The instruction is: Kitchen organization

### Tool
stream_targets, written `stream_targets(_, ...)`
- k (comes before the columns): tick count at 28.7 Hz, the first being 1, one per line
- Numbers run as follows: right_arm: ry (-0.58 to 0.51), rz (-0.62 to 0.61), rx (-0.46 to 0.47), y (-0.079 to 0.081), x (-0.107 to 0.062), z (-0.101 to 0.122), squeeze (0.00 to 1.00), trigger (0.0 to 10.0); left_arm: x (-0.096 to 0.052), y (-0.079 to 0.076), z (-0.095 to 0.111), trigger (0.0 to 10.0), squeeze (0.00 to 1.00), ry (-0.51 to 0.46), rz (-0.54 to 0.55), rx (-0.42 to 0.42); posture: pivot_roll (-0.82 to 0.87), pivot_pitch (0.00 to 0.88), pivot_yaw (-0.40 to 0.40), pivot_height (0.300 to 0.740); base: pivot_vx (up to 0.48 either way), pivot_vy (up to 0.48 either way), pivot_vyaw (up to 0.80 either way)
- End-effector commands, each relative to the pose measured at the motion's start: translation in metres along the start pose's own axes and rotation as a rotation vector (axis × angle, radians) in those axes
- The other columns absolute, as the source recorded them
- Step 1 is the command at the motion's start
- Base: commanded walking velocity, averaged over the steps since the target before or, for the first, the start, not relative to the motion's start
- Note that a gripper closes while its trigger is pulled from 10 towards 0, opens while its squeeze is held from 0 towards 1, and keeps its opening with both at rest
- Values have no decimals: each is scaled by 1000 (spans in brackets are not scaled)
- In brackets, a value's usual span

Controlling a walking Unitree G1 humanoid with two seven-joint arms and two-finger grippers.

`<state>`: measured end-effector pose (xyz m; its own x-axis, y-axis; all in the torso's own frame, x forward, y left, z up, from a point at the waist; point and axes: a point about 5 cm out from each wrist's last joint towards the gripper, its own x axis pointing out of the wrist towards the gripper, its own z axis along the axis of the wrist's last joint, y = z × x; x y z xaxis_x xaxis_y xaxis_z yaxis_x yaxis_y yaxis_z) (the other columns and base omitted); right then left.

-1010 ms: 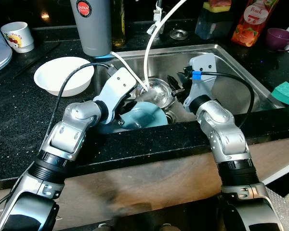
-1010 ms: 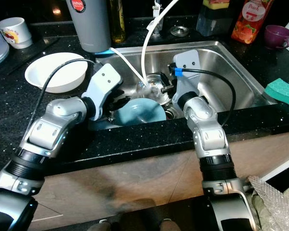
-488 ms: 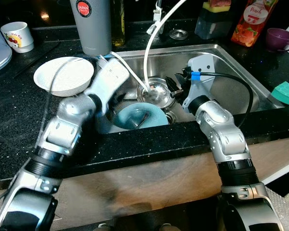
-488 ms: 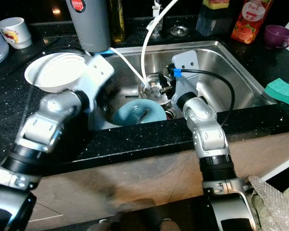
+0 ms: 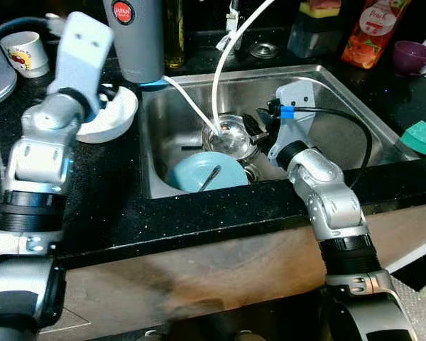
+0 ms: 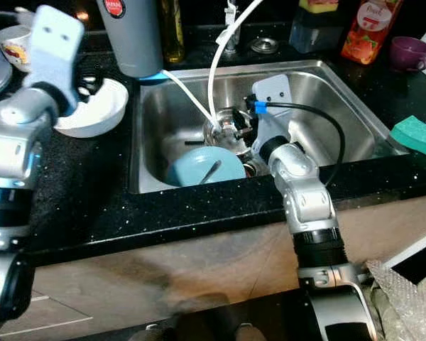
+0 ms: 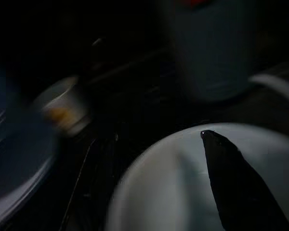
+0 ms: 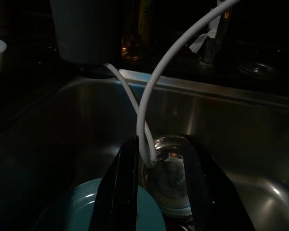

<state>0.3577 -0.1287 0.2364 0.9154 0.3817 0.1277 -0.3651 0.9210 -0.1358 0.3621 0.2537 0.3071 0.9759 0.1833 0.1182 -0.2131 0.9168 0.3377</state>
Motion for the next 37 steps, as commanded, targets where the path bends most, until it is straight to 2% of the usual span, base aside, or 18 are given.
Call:
stream_targets(1, 5, 17, 4, 3, 0, -1, 0, 10000, 1, 17, -10, 10000, 0, 95, 60, -36, 24, 95, -25, 740, 0, 0, 0)
stream_targets(5, 5, 22, 3, 4, 0, -1, 0, 10000, 0, 20, -17, 10000, 0, 146, 67, -48, 24, 95, -25, 740, 0, 0, 0)
stream_targets(7, 4, 34, 2, 5, 0, -1, 0, 10000, -2, 20, -28, 10000, 0, 227, 51, -89, 24, 92, -26, 740, 0, 0, 0)
stream_targets(9, 4, 35, 2, 5, 0, -1, 0, 10000, -2, 20, -29, 10000, 0, 239, 48, -95, 24, 92, -26, 740, 0, 0, 0)
stream_targets(11, 3, 42, 3, 7, 0, -1, 0, 10000, -2, 13, -37, 10000, 0, 293, 11, -186, 28, 84, -29, 740, 0, 0, 0)
stream_targets(12, 3, 42, 3, 7, 0, -1, 0, 10000, -2, 13, -37, 10000, 0, 293, 11, -186, 28, 84, -29, 740, 0, 0, 0)
stream_targets(13, 0, 49, 3, 8, 1, 0, 0, 10000, -2, 5, -45, 10000, 0, 340, -25, -256, 27, 82, -28, 740, 0, 0, 0)
stream_targets(22, -6, 57, -4, 9, 1, 0, 0, 10000, -3, -12, -62, 10000, 0, 432, -115, -353, 23, 75, -25, 740, 0, 0, 0)
stream_targets(25, -7, 58, -5, 9, 0, 1, 0, 10000, -4, -14, -64, 10000, 0, 439, -122, -368, 22, 75, -23, 740, 0, 0, 0)
stream_targets(27, -7, 58, -5, 9, 0, 1, 0, 10000, -4, -14, -64, 4784, 0, 437, -119, -374, 23, 74, -22, 740, 0, 0, 0)
stream_targets(28, -7, 57, -5, 9, 0, 1, 0, 10000, -4, -13, -64, 0, 0, 432, -115, -378, 23, 75, -22, 740, 0, 0, 0)
stream_targets(37, -9, 56, -5, 9, 0, 0, 0, 10000, -1, -4, -57, 0, 0, 387, -71, -387, 25, 77, -23, 740, 0, 0, 0)
